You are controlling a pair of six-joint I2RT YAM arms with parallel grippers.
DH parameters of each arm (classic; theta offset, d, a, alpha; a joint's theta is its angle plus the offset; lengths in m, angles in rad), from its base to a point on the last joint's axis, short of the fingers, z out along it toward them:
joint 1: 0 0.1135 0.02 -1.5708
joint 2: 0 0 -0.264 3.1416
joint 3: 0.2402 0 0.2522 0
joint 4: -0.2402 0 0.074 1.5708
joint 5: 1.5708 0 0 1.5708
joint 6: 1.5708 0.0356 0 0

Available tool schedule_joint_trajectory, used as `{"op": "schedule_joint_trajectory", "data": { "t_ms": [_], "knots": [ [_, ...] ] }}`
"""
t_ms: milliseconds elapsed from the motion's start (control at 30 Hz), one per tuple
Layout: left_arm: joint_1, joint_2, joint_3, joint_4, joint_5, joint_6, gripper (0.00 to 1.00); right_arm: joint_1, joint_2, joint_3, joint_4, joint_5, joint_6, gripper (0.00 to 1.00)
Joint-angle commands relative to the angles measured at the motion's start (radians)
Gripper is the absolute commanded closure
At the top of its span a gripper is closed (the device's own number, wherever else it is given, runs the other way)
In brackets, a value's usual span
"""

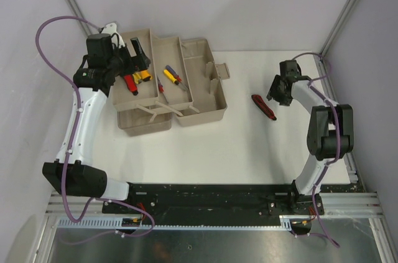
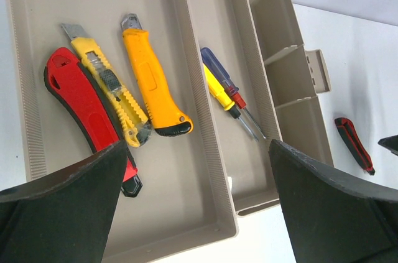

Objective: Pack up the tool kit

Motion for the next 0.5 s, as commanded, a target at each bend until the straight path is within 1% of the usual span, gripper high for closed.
{"op": "schedule_joint_trajectory", "data": {
  "t_ms": [0,67,167,300,467],
  "knots": [
    [-0.001,-0.035,-0.003,0.014,-0.012,0.002,0.01,0.076,-0.094,0.0,0.038,0.127,-0.056,0.37],
    [0.0,-0.038,-0.003,0.015,-0.006,0.001,0.01,0.104,-0.089,-0.001,0.058,0.111,-0.108,0.29],
    [-0.001,-0.045,-0.004,0.014,0.009,0.0,0.01,0.124,-0.049,-0.001,0.081,0.042,-0.179,0.23],
    [0.0,-0.051,0.002,0.015,0.025,0.002,0.0,0.127,0.015,0.004,0.107,-0.002,-0.246,0.21],
    [-0.002,-0.057,0.013,0.015,0.035,0.009,0.0,0.129,0.059,0.012,0.129,0.045,-0.289,0.21]
  ]
}}
